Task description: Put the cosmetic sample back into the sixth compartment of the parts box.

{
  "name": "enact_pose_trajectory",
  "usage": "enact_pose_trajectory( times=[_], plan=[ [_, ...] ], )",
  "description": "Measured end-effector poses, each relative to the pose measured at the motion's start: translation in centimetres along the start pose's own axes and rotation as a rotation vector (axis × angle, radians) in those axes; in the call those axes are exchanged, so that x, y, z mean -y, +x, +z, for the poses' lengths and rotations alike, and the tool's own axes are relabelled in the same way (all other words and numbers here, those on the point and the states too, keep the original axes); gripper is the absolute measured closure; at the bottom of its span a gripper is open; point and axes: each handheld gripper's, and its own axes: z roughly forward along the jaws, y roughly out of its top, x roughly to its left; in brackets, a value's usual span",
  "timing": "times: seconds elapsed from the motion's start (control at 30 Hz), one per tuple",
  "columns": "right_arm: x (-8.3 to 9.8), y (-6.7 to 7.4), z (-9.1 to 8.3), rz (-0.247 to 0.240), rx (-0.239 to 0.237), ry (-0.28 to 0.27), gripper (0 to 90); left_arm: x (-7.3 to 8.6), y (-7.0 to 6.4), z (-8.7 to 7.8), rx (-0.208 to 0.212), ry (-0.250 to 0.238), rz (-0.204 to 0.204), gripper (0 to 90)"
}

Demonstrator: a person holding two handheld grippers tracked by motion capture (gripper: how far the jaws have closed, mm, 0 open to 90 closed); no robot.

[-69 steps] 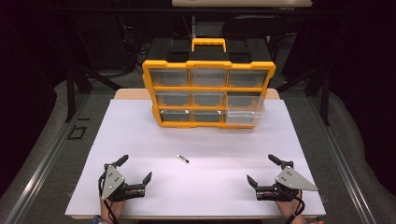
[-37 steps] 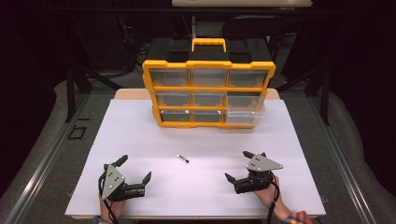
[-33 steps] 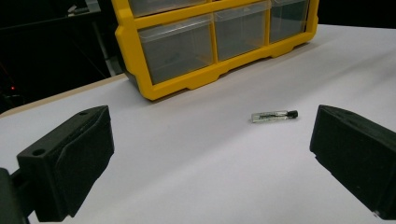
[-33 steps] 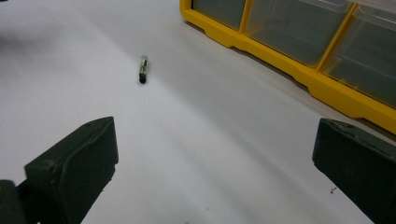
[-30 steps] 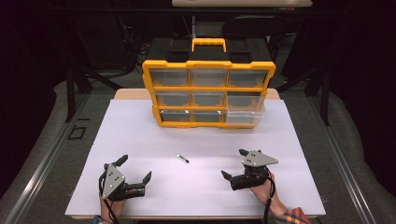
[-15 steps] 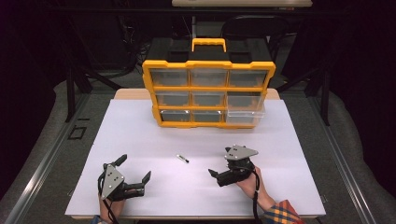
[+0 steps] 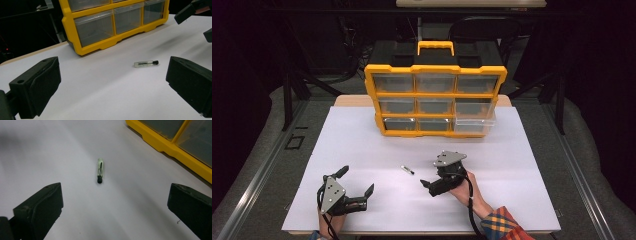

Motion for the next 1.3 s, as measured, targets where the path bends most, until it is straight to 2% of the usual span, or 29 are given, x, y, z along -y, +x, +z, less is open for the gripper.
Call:
enact_pose_trajectory(
  times=[0.13,0.3,0.43,0.6,0.8,0.9,1.2,1.3],
  plan=[
    [-0.9,0.2,1.0,-0.014,-0.007,0.018,0.0,0.0,0.0,-0.1,-0.009,-0.009,0.006,0.0],
    [-1.3,0.1,1.7,-0.007,-0.008,0.042,0.0,0.0,0.1,0.0,-0.008,-0.007,-0.006,0.0],
    [-1.4,-0.1,2.2,0.008,-0.014,0.059,0.0,-0.1,0.0,0.0,-0.005,-0.006,0.006,0.0],
    [-1.8,0.0,2.7,0.011,-0.020,0.085,0.0,-0.1,0.0,-0.1,-0.006,-0.007,-0.001,0.0],
    [-3.0,0.4,4.1,-0.003,-0.022,0.144,0.0,-0.1,0.0,0.1,-0.005,-0.007,0.000,0.0],
    [-3.3,0.5,4.5,-0.004,-0.016,0.145,0.0,0.0,0.1,0.1,-0.006,-0.003,-0.005,0.0],
    [-4.5,1.2,6.5,-0.022,-0.025,0.212,0.0,-0.1,0.0,0.2,-0.003,-0.004,-0.004,0.0],
    [-5.1,1.2,6.9,-0.025,-0.019,0.229,7.6,0.0,0.1,0.1,-0.004,-0.004,-0.006,0.0]
  ],
)
